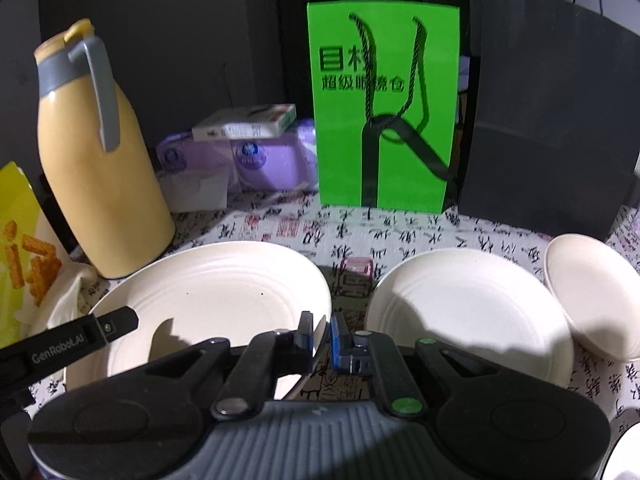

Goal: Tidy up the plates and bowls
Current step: 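Lift the cream plate and carry it in front of the bowls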

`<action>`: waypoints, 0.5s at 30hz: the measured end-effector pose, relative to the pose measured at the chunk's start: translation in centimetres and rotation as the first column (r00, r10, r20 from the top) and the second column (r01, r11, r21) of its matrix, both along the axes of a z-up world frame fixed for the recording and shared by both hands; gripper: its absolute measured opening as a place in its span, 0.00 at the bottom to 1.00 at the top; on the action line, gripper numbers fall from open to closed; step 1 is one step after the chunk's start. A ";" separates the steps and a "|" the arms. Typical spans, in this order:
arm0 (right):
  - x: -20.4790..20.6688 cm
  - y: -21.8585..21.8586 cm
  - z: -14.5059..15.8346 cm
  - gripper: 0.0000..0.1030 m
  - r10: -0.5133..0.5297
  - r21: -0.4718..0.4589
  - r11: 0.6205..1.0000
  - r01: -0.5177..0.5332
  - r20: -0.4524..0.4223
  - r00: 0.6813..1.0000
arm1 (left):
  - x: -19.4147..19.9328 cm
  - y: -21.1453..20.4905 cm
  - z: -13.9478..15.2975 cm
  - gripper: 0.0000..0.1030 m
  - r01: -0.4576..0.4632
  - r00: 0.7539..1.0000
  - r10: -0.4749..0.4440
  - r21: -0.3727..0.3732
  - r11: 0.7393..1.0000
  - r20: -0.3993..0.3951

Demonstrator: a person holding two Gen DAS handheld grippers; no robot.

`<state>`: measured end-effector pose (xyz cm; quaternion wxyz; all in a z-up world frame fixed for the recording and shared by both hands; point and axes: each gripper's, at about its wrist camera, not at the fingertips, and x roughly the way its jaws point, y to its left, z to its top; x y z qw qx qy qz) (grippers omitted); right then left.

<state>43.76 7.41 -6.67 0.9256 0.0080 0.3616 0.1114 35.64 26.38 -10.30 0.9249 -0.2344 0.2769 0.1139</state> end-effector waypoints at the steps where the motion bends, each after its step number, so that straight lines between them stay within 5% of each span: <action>1: -0.2 -0.3 0.2 0.08 0.001 0.008 1.000 -0.001 0.010 1.000 | -0.1 -0.2 0.2 0.41 0.002 1.000 -0.002 0.008 1.000 0.007; 15: -2.8 -4.3 2.1 0.08 0.024 0.077 0.996 -0.033 0.115 0.993 | -2.8 -3.0 2.5 0.41 0.039 0.994 -0.042 0.026 0.999 0.102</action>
